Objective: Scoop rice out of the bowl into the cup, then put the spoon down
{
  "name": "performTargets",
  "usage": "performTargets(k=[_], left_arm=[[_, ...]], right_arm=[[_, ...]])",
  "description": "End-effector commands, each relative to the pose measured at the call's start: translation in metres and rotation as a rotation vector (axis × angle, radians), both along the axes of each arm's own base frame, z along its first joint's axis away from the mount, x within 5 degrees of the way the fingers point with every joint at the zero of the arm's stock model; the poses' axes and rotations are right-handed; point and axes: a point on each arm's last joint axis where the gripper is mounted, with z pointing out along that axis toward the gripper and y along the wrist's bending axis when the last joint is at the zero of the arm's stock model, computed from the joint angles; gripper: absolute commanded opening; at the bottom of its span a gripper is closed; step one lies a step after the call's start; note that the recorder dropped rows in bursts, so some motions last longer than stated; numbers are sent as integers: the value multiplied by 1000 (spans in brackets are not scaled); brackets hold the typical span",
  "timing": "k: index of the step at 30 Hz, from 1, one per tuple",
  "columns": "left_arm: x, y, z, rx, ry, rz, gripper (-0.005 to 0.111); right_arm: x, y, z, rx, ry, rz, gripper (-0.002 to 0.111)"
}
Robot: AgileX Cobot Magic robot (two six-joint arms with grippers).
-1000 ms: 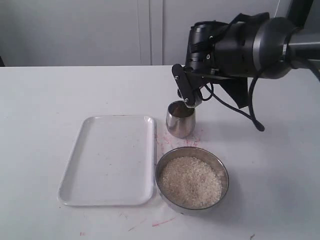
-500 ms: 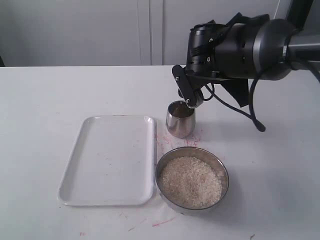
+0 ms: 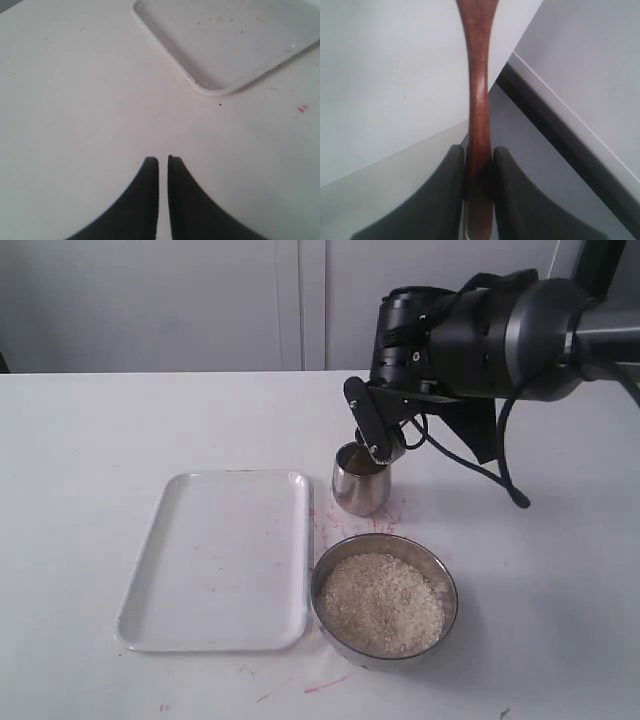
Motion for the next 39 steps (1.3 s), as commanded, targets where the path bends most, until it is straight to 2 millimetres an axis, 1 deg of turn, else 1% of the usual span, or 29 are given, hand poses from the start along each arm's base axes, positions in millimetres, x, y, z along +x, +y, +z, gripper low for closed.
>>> performTargets(k=[1,6,8,11,12,14,16,20,24,27,34,36,39], left_arm=[[-1,0,-6,0,40,0,14],[-1,0,-6,0,40,0,14],[-1,0,-6,0,40,0,14],[-1,0,-6,0,40,0,14],[-1,0,-6,0,40,0,14],[-1,0,-6,0,40,0,14],[-1,0,-6,0,40,0,14],[-1,0,-6,0,40,0,14],[-1,0,-6,0,40,0,14],[-1,0,-6,0,40,0,14],[-1,0,-6,0,40,0,14],[-1,0,-6,0,40,0,14],[-1,0,-6,0,40,0,14]], right_arm=[[2,-2,3,-45,-29,11,0],[1,0,1,-4,-23,13,0],[1,0,1,-23,-8,30,0],[5,-1,6,-8,-105,-3,0],[4,-1,5,4,-101,-7,0],[1,0,0,-22,-1,25,0],[-1,0,-2,-40,49,41,0],[1,-1,1,-18,-26,5,0],[-2,-1,-2,-44,55,30,0],[1,0,-1,25,-37,-17,0],[1,0,-1,59,-60,-42,0],[1,0,-1,96,-86,-73,0],[1,0,1,211,-165,-157,0]])
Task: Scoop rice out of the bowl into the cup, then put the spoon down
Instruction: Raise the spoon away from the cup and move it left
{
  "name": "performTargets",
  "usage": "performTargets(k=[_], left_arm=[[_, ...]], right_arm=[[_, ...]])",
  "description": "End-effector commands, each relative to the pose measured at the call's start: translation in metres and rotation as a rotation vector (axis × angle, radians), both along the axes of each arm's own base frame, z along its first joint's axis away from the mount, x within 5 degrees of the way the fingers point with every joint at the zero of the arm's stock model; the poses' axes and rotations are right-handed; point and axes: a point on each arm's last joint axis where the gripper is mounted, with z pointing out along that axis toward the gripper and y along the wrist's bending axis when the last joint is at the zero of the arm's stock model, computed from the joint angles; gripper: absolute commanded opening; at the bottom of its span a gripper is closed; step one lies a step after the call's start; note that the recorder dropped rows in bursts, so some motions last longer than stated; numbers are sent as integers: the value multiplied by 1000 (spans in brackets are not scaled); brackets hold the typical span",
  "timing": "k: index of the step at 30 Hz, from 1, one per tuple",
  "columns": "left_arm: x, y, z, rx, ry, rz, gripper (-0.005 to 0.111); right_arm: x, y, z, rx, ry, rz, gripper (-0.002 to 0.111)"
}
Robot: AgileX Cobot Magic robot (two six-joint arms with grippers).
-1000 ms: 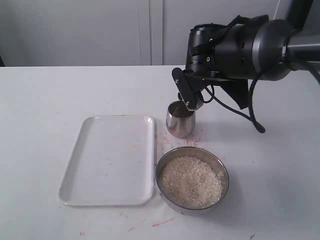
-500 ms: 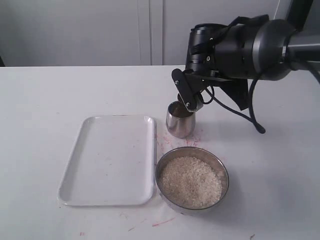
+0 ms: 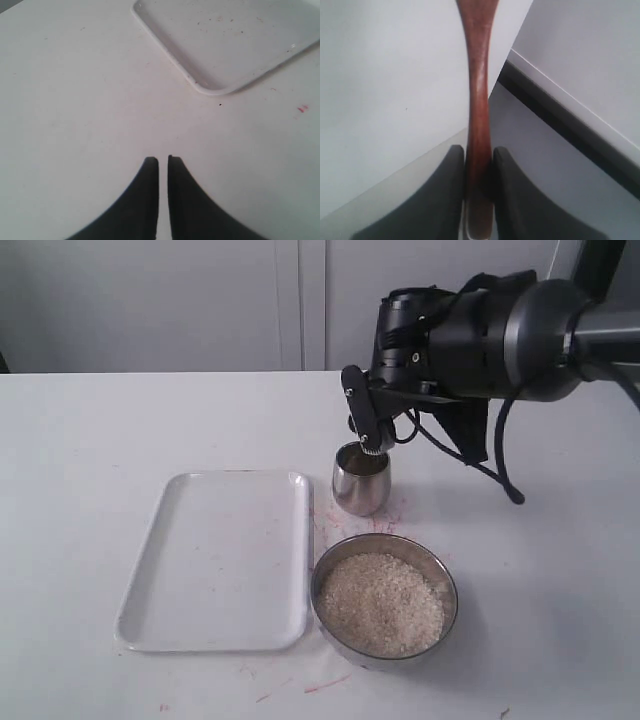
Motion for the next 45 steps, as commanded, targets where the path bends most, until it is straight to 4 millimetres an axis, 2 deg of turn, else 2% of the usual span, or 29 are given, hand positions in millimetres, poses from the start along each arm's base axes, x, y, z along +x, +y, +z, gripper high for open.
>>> performTargets(k=[1,6,10,11,14,19,26,31,39,45], left_arm=[[-1,0,-6,0,40,0,14],[-1,0,-6,0,40,0,14],[-1,0,-6,0,40,0,14],[-1,0,-6,0,40,0,14],[-1,0,-6,0,40,0,14],[-1,0,-6,0,40,0,14],[-1,0,-6,0,40,0,14],[-1,0,-6,0,40,0,14],[-1,0,-6,0,40,0,14],[-1,0,-6,0,40,0,14]], right_arm=[[-1,-1,3,158,-121,-121,0],[-5,-2,15,401,-273,-280,0],[-17,5,32,755,-311,-389,0],[-23,9,40,888,-295,-408,0],[-36,16,58,1122,-258,-450,0],[-57,23,81,1403,-177,-548,0],[-85,43,102,1827,106,-797,0],[-92,57,110,1985,273,-855,0],[-102,84,115,2072,303,-795,0],[-107,104,106,2069,352,-814,0]])
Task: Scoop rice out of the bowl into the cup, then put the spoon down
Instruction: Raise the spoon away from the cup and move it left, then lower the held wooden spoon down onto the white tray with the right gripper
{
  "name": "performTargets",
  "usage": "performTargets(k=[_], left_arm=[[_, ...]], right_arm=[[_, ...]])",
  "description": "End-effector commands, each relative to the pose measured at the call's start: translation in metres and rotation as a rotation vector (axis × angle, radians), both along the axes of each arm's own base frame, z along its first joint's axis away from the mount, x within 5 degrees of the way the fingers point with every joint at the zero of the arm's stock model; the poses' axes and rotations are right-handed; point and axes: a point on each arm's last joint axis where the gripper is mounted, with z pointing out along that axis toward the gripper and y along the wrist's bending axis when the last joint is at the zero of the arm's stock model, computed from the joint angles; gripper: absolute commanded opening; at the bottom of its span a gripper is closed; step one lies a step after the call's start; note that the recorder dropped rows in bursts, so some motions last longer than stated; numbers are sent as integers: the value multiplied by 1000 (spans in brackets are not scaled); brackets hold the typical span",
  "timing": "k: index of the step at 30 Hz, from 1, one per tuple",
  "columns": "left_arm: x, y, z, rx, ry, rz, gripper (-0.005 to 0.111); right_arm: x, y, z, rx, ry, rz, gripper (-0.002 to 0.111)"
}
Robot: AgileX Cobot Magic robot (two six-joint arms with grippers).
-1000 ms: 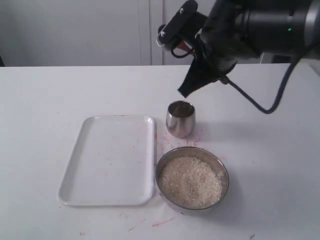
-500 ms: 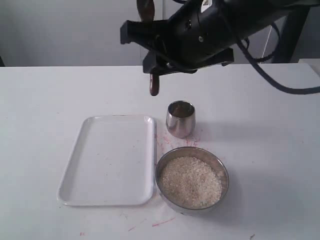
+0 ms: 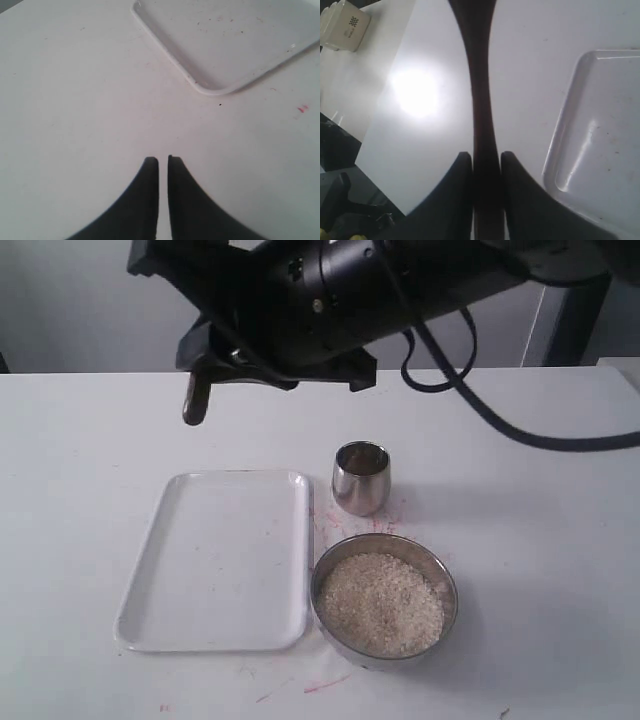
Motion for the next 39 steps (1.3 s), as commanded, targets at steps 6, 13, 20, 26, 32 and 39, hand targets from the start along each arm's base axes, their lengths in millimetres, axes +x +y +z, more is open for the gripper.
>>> performTargets(k=[6,13,20,26,32,39], left_arm=[[-1,0,-6,0,40,0,14],[-1,0,-6,0,40,0,14],[-1,0,-6,0,40,0,14],[-1,0,-6,0,40,0,14],[-1,0,-6,0,40,0,14],[-1,0,-6,0,40,0,14]], right_arm=[[-5,34,-24,-21,42,59,0],[-1,58,-45,-97,36,112,0],[9,62,-71,-216,51,94,0],[18,60,-94,-330,91,31,0],[26,64,-115,-361,131,-5,0],[35,70,-150,-365,235,-95,0]])
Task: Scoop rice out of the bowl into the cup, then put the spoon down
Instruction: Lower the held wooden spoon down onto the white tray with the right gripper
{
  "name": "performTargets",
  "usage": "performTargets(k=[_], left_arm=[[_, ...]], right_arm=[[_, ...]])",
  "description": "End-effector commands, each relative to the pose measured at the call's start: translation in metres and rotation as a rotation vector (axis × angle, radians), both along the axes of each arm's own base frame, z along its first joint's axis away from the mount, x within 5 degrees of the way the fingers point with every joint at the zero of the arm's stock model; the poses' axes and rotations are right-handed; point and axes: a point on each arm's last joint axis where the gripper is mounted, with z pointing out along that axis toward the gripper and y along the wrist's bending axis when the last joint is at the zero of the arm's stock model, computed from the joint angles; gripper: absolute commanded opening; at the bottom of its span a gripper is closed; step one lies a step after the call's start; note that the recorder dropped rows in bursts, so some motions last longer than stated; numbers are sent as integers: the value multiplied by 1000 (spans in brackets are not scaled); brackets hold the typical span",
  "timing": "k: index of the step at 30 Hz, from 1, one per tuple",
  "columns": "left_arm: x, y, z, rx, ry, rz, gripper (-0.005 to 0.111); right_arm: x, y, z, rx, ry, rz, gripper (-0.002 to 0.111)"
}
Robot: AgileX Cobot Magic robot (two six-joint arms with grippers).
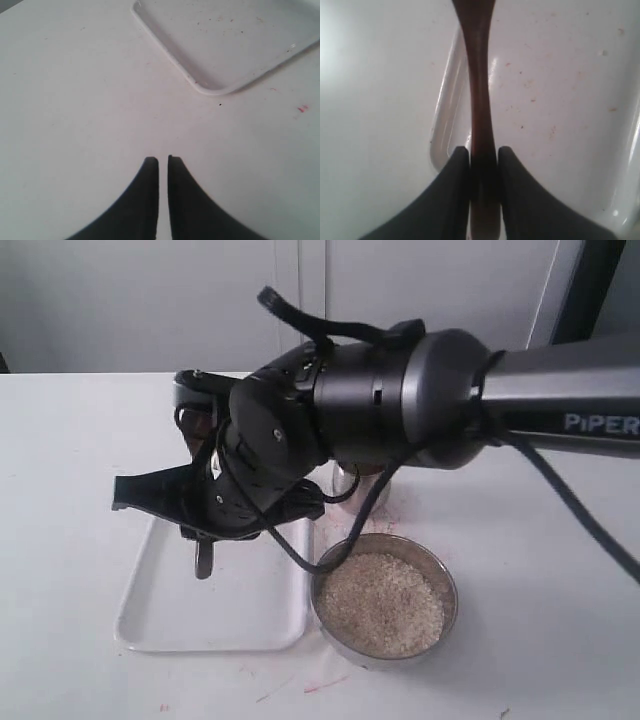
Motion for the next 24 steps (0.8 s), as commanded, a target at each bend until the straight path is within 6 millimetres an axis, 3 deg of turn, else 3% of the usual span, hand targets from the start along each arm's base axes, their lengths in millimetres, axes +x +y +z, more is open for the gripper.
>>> performTargets(k=[1,11,24], left_arm=[[-1,0,-6,0,40,0,14],[-1,0,-6,0,40,0,14],[-1,0,-6,0,40,0,14]], right_arm=[[5,4,-14,9,34,-56,0],[9,10,-54,-21,132,-109,0],[9,14,-57,-4,114,-100,0]])
